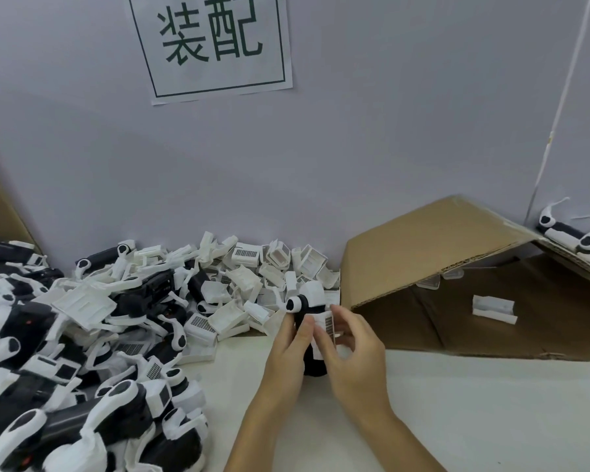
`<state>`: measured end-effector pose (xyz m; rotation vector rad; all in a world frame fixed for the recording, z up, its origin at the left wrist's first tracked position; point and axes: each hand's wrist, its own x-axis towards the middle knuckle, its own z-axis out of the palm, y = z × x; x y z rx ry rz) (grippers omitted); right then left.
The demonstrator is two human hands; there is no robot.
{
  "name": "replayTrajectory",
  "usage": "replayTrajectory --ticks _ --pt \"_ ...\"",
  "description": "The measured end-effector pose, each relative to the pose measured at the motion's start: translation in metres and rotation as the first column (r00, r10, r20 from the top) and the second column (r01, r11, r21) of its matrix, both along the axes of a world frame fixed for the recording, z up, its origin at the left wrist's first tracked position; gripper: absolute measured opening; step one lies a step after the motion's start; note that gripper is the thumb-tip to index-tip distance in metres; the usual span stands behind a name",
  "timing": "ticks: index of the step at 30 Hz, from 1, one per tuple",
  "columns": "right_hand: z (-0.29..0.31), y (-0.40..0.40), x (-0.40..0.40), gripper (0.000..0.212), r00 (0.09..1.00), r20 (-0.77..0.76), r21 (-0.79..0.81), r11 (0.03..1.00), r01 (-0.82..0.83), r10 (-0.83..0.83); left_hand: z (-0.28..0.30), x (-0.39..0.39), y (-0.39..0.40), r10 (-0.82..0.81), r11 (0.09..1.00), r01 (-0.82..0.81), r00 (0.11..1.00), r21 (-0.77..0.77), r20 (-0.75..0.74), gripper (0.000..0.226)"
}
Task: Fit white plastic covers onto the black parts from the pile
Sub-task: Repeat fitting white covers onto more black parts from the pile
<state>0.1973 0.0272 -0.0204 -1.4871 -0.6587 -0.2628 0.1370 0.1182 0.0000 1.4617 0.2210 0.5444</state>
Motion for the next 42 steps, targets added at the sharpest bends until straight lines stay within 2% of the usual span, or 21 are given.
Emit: replayTrajectory --ticks 3,5,9,12,16,20,24,28,31,34,38,42 --pt "0.000 -0.001 -0.002 0.043 0.994 0.104 -0.045 0.999 -0.007 0.011 -0.002 0.000 0.003 0.029 0.999 -0.030 1.000 -0.021 -0.006 0.035" --pt "-0.001 -0.001 -0.003 0.044 0.993 0.119 -0.051 0.999 -0.008 0.014 -0.001 0.000 0.003 0.043 0.998 -0.043 0.999 -0.035 -0.013 0.030" --pt "0.001 -0.001 -0.007 0.045 0.993 0.119 -0.052 0.998 0.025 -0.019 0.000 0.001 -0.001 0.026 0.999 -0.026 1.000 -0.046 -0.005 0.034" --pt "0.001 -0.002 -0.007 0.042 0.994 0.112 -0.068 0.998 0.008 0.000 0.002 0.000 -0.003 0.016 0.999 -0.016 1.000 -0.031 0.002 0.025" --pt "0.000 -0.003 -0.006 0.037 0.987 0.150 -0.037 0.998 -0.048 0.053 0.003 -0.001 -0.001 0.119 0.991 -0.119 0.993 -0.055 -0.010 0.019" --pt "0.002 -0.002 -0.003 0.016 0.998 0.011 0.012 0.998 -0.066 0.066 0.003 0.000 0.001 0.180 0.975 -0.185 0.982 -0.124 -0.049 0.029" --pt "0.001 -0.004 0.002 0.022 0.978 -0.182 0.035 0.994 -0.099 0.104 0.004 0.002 -0.004 0.195 0.966 -0.208 0.976 -0.154 -0.095 0.028" --pt "0.011 -0.004 -0.003 0.037 0.870 -0.349 0.164 0.937 -0.308 0.347 0.005 0.003 -0.008 0.146 0.982 -0.154 0.986 -0.108 -0.077 0.034" --pt "0.014 -0.001 -0.010 0.032 0.816 -0.400 0.272 0.904 -0.330 0.418 0.007 0.004 -0.010 0.141 0.983 -0.146 0.989 -0.108 -0.050 0.036" --pt "0.012 0.003 -0.011 0.030 0.834 -0.394 0.275 0.915 -0.294 0.387 0.009 0.002 -0.011 0.138 0.985 -0.139 0.990 -0.107 -0.013 0.034" --pt "0.011 0.003 -0.012 0.024 0.859 -0.359 0.271 0.922 -0.278 0.364 0.007 0.003 -0.015 0.174 0.985 -0.174 0.983 0.001 0.059 0.027" --pt "0.014 -0.001 -0.010 0.034 0.803 -0.455 0.329 0.911 -0.249 0.384 0.004 0.003 -0.019 0.175 0.979 -0.184 0.980 0.091 0.098 0.022"
